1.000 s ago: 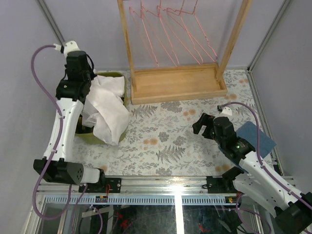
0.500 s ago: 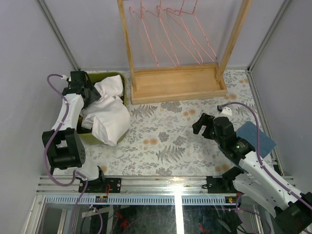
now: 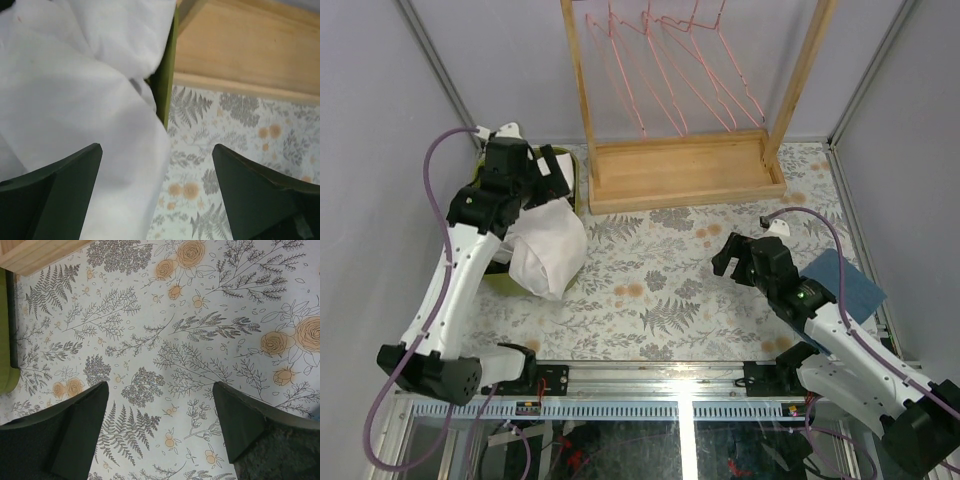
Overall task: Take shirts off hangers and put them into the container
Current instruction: Place the shirt in the bin.
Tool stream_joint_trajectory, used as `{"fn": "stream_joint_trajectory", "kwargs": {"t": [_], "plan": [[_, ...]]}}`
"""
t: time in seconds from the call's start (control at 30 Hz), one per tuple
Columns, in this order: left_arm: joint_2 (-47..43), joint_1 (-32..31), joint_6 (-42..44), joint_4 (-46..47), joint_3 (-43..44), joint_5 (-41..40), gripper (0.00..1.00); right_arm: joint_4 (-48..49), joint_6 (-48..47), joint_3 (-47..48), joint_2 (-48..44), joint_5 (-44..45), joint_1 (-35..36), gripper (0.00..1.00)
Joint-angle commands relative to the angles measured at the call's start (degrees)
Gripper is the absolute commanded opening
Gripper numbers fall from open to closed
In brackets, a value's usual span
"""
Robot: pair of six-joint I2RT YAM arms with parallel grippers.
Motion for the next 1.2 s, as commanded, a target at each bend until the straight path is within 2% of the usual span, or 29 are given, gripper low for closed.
{"fn": "stream_joint_trajectory", "kwargs": {"t": [0.0, 0.23, 0.33, 0.5, 0.57, 0.7, 0.77, 0.8, 0.83, 1.0, 1.17], "plan": [[-5.4, -6.0, -3.4, -7.5, -4.1, -8.3, 0.92, 2.2, 0.6, 2.1, 0.6, -1.1, 0.2, 0.92], [-16.0, -14.4, -11.4, -15.1, -14.8, -8.3, 0.92, 2.6, 0.9, 1.8, 0.2, -0.7, 0.2, 0.92], [-18.1, -16.0, -14.5, -19.4, -15.6, -8.3, 0.88, 3.3, 1.3, 1.6, 0.7, -1.5, 0.2, 0.92], [-17.9, -16.5, -13.9, -22.0, -17.4, -8.6, 0.83, 3.2, 1.4, 2.0, 1.9, -2.0, 0.3, 0.92], [-16.9, -16.6, -13.5, -21.6, -18.4, -9.9, 0.77, 3.3, 1.5, 2.1, 2.0, -2.2, 0.2, 0.92], [-13.9, -16.5, -11.6, -18.7, -19.3, -12.5, 0.54, 3.0, 1.4, 2.3, 1.9, -2.3, 0.3, 0.92], [-11.4, -16.6, -10.4, -17.4, -17.9, -15.2, 0.32, 2.8, 1.0, 2.3, 1.5, -2.0, 0.3, 0.92], [-10.6, -16.5, -9.6, -16.7, -16.9, -15.8, 0.14, 2.4, 0.8, 2.4, 1.4, -1.7, 0.3, 0.92], [-9.9, -16.5, -9.4, -16.6, -15.2, -17.9, 0.01, 2.1, 0.6, 2.5, 1.1, -1.3, 0.2, 0.92], [-5.3, -14.2, -5.3, -13.7, -4.9, -24.3, 0.00, 1.3, 0.2, 1.9, -0.5, 0.1, 0.3, 0.92], [-1.2, -2.7, -1.2, -7.5, -0.9, -20.6, 0.00, 1.2, 0.1, 1.9, -1.0, 0.4, 0.2, 0.92]]}}
